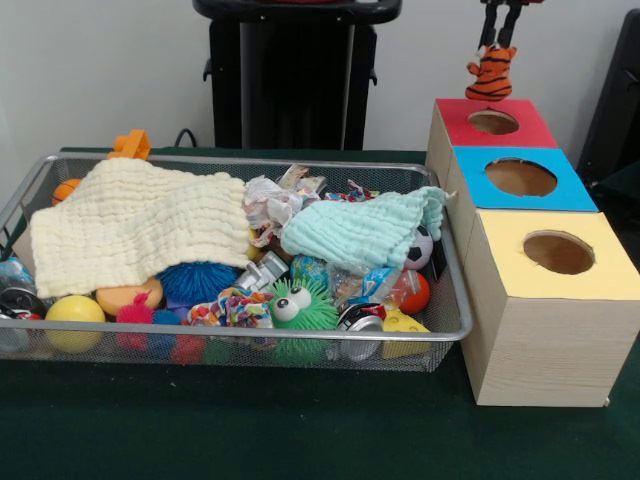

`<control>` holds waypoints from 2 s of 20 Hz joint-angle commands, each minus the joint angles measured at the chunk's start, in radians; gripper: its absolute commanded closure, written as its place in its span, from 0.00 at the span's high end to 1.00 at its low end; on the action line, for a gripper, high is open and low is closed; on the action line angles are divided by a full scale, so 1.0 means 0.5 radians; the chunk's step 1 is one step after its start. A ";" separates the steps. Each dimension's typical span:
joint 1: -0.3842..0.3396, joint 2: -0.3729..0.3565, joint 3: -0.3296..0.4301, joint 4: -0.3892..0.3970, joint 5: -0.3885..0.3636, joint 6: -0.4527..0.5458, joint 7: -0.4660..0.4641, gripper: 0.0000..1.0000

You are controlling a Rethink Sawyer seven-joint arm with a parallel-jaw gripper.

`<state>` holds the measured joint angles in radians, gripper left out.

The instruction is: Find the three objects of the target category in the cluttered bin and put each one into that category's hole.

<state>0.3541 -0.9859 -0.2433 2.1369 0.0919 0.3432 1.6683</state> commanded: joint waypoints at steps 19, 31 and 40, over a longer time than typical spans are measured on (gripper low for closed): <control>-0.038 0.189 0.073 -0.068 0.157 -0.218 0.480 0.00; -0.037 0.214 0.056 -0.068 0.148 -0.261 0.459 0.00; 0.043 0.249 -0.026 -0.096 0.159 -0.252 0.503 0.00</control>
<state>0.3702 -0.9103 -0.2654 2.1249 0.1299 0.2594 1.6683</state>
